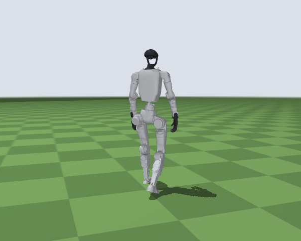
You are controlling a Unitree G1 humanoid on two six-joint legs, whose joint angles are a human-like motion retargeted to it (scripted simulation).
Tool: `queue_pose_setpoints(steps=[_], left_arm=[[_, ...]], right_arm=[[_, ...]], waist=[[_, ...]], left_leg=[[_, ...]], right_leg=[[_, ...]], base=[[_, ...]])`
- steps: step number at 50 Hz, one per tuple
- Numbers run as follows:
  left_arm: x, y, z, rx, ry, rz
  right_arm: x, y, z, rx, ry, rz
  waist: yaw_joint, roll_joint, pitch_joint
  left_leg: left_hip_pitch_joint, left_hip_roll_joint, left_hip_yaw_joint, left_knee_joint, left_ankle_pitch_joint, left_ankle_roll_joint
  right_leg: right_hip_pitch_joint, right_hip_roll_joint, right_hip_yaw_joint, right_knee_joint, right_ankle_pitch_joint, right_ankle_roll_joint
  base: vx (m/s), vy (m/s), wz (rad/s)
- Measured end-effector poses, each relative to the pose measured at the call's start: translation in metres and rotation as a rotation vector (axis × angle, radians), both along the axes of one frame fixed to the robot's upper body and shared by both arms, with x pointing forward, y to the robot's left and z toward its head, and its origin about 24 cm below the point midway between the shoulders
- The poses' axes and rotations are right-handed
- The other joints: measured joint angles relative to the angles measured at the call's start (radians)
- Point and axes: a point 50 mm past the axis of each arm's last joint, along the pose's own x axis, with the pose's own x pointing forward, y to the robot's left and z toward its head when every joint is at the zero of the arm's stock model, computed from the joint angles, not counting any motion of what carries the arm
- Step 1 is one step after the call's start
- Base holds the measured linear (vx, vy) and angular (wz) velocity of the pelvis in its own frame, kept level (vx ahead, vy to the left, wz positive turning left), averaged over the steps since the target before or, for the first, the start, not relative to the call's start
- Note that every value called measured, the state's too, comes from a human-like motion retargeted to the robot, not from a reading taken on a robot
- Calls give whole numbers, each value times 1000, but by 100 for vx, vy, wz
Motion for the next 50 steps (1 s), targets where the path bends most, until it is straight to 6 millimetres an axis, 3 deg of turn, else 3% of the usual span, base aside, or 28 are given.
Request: queue_pose_setpoints(steps=[5,11,17,23,30,38,45,50], left_arm=[[10,4,4,27,-30,-29],[21,10,9,76,-58,-50],[30,10,13,83,-83,-54],[37,5,15,52,-107,-75],[30,0,13,20,-92,-119],[3,-3,2,4,-4,-132],[-5,-2,-1,4,46,-135],[2,-3,1,10,28,-156]], right_arm=[[5,4,1,23,-10,3],[16,8,5,36,-50,6],[23,9,8,47,-73,10],[27,7,9,45,-72,0],[19,3,6,33,-42,-18],[-1,0,0,15,12,-15],[2,-5,2,-15,13,28],[8,-12,5,-48,-1,38]], waist=[[-30,-30,3],[-69,-20,10],[-102,1,26],[-115,37,46],[-103,53,41],[-84,63,20],[-65,132,19],[-31,145,4]], left_leg=[[78,-56,-23,-35,-41,39],[186,-76,-74,-95,-78,39],[304,-73,-141,-161,-108,19],[406,-31,-211,-208,-145,2],[477,3,-274,-165,-222,-9],[497,45,-273,76,-298,-43],[332,159,-228,562,-188,-150],[166,242,-128,759,-203,-109]], right_leg=[[-132,-51,-8,305,65,22],[-300,-109,-68,402,-15,-38],[-430,-123,-121,229,-49,-63],[-481,-70,-134,-91,37,-31],[-473,-4,-87,-400,140,8],[-431,51,-82,-286,171,-22],[-349,151,-140,-280,114,-105],[-295,170,-167,-330,89,-131]], base=[[37,14,26],[37,5,32],[36,-4,41],[36,-10,44],[36,-15,38],[37,-16,34],[35,-15,32],[31,-13,26]])
